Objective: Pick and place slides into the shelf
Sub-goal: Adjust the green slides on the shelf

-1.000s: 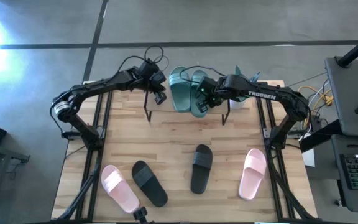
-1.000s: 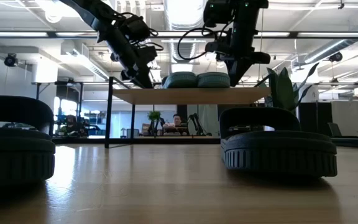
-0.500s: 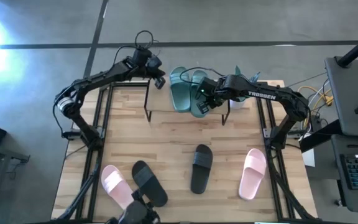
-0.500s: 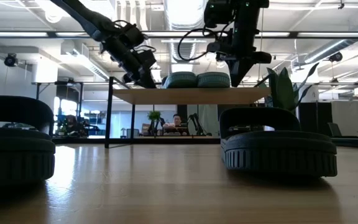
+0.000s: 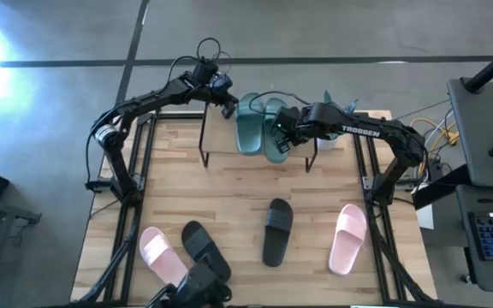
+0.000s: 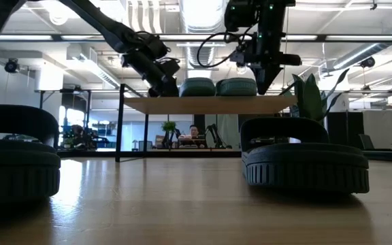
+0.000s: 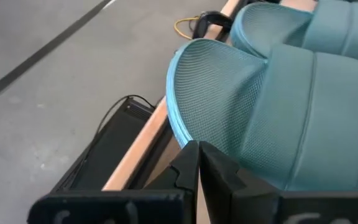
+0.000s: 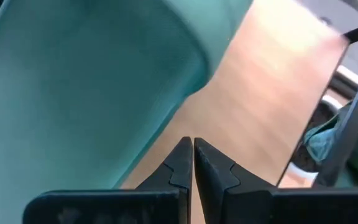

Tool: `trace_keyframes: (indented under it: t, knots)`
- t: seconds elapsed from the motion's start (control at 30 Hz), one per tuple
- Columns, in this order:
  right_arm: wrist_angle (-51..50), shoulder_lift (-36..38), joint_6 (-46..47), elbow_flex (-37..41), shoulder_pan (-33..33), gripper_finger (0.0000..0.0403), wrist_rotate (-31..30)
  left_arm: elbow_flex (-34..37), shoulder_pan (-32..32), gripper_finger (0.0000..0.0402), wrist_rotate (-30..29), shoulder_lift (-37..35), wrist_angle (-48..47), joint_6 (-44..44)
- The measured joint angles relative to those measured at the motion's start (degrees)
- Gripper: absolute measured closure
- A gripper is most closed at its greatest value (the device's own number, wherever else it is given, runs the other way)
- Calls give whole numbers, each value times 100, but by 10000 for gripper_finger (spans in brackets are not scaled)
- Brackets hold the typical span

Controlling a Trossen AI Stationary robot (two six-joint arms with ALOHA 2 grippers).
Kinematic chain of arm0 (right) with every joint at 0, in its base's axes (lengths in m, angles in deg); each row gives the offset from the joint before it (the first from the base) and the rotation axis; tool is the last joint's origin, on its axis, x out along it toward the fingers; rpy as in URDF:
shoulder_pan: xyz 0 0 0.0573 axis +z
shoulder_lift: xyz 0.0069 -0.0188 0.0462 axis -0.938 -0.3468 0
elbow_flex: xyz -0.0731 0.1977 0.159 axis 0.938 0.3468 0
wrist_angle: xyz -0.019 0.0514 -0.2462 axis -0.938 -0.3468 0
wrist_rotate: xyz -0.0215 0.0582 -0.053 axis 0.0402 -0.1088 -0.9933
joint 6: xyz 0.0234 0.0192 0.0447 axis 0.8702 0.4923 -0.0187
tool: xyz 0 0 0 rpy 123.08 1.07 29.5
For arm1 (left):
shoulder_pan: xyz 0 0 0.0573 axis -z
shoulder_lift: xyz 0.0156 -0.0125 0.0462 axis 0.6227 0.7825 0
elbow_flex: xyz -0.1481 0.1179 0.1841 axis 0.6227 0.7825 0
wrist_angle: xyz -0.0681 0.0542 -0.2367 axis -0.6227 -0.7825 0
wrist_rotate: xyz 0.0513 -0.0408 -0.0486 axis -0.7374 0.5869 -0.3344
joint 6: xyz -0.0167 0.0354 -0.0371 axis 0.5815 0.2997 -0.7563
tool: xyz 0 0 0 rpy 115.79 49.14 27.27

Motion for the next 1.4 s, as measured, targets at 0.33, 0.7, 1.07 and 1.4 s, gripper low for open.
trace_keyframes:
  t: [0.33,0.7,1.07,1.4]
  knots:
    - [227,1,-29,0,-149,394,-44,12,39,402,186,-170,-465,174]
    - [-200,195,-6,0,-137,394,579,16,72,402,179,-866,-1034,177]
    - [385,192,-130,0,-158,394,1017,256,1149,402,1370,-1036,-906,-132]
    - [736,192,-115,-33,-169,394,1486,427,1659,402,779,-651,-515,-135]
